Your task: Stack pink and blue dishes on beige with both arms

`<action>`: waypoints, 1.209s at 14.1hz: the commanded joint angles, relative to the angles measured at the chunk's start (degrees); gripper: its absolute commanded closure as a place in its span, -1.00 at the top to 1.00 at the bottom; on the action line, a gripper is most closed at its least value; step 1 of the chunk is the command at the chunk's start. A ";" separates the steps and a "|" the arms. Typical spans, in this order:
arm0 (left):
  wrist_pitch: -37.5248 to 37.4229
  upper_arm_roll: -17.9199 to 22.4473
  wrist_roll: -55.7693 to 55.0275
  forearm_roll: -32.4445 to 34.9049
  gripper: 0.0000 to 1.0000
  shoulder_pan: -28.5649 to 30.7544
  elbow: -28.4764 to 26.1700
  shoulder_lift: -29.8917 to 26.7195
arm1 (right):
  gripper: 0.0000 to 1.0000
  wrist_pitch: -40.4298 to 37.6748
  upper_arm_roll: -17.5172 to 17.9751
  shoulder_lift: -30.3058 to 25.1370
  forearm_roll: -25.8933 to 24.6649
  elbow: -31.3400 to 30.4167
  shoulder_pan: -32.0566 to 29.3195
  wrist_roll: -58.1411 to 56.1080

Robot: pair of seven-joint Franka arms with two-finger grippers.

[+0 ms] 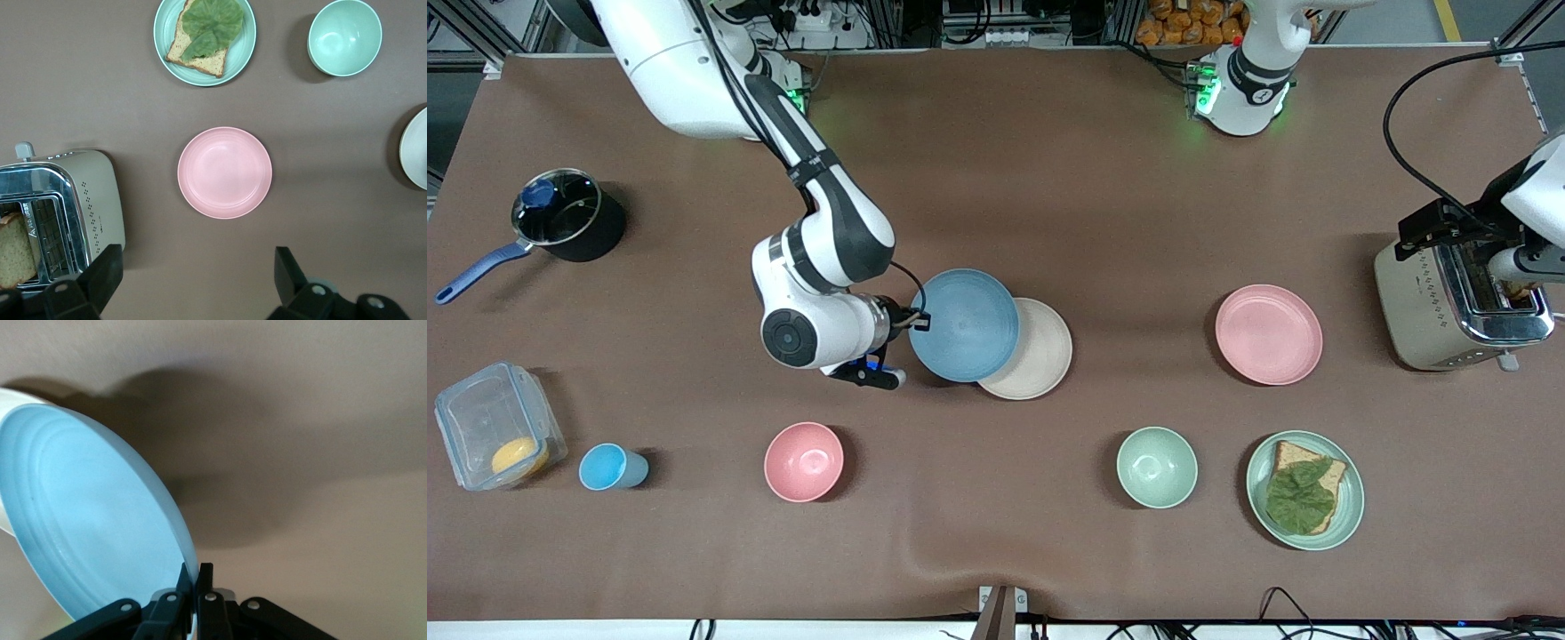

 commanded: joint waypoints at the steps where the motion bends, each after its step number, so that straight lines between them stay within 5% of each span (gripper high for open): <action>1: -0.77 0.05 -0.68 -0.48 1.00 0.00 0.95 0.11 | -1.00 -2.05 -0.34 -0.09 2.01 2.23 -1.83 0.16; 6: -0.77 0.05 -0.68 -0.48 1.00 0.09 0.78 0.20 | -1.00 -14.94 -0.34 -0.53 1.31 5.92 -10.25 -7.12; 12: -1.03 -0.03 -0.59 -0.39 1.00 0.00 0.17 0.28 | -1.00 -19.02 -0.25 -2.47 -5.99 5.57 -13.52 -12.50; 17: -3.15 -0.12 -0.42 -0.57 1.00 -0.87 -0.45 9.15 | -1.00 -21.65 -0.51 -3.87 -6.69 5.48 -17.12 -15.91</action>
